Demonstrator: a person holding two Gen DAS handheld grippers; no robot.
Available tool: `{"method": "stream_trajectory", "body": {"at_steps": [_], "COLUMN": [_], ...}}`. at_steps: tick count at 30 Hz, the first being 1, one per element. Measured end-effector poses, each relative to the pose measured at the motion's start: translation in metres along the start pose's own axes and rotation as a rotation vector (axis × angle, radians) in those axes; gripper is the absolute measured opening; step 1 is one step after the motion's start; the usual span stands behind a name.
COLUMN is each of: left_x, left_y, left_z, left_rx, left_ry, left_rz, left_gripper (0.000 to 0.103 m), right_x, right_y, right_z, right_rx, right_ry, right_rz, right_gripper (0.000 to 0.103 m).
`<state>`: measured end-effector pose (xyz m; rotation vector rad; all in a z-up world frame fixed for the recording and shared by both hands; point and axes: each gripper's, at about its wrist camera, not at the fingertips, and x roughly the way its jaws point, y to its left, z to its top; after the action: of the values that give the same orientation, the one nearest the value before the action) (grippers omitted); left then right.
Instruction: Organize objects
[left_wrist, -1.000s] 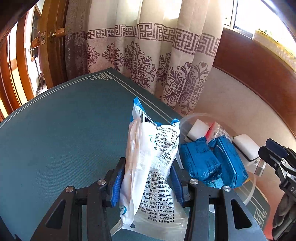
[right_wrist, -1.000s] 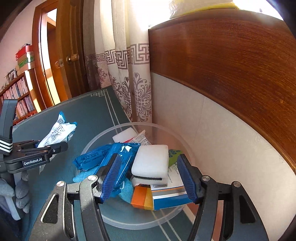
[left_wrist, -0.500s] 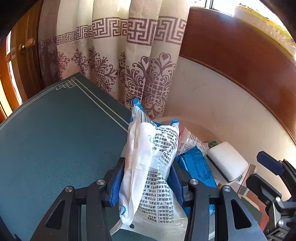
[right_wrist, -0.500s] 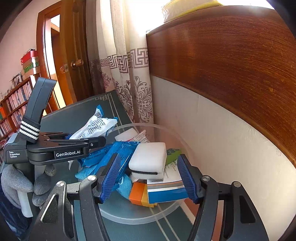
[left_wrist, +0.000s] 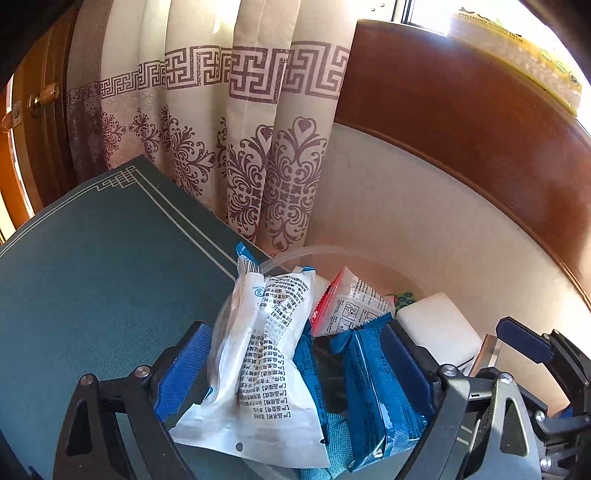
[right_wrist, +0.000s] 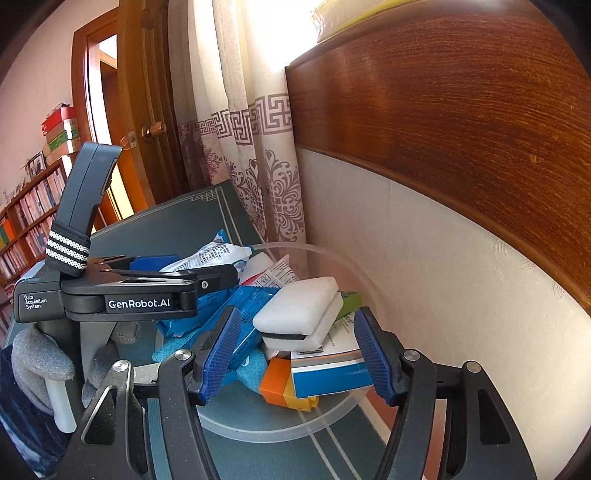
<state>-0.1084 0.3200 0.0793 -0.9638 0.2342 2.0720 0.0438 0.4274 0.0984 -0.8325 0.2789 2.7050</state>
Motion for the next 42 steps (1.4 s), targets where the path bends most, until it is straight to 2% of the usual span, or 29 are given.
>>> {"method": "stream_trajectory", "body": {"at_steps": [6,10,15,18,26,34,42], "left_x": [-0.020,-0.032,-0.045,-0.051,-0.074,-0.100,-0.105], "left_y": [0.005,0.005,0.005,0.006,-0.001,-0.011,-0.022], "left_z": [-0.004,-0.008,-0.015,-0.023,-0.047,-0.056,-0.065], "left_rx": [-0.030,-0.033,-0.045,-0.079,-0.096,-0.097,-0.059], "left_ry": [-0.040,-0.072,-0.089,-0.084,-0.123,-0.178,-0.165], "left_rz": [0.026,0.071,0.154,0.243,0.341,0.371,0.359], "left_gripper": [0.103,0.103,0.103,0.103,0.103,0.103,0.103], "right_x": [-0.005,-0.009,-0.015,-0.018,-0.022,-0.034,-0.040], "right_y": [0.006,0.008,0.011,0.014,0.023,0.027,0.028], "right_z": [-0.004,-0.009,-0.014,-0.018,-0.036,-0.040,-0.040], "right_rx": [-0.015,-0.016,-0.030,-0.039,-0.062,-0.066,-0.076], "right_ry": [0.007,0.014,0.027,0.042,0.088,0.077,0.078], "right_rz": [0.004,0.000,-0.006,-0.007,-0.019,-0.048,-0.075], "right_gripper": [0.066,0.078,0.084,0.090,0.095,0.096,0.097]}}
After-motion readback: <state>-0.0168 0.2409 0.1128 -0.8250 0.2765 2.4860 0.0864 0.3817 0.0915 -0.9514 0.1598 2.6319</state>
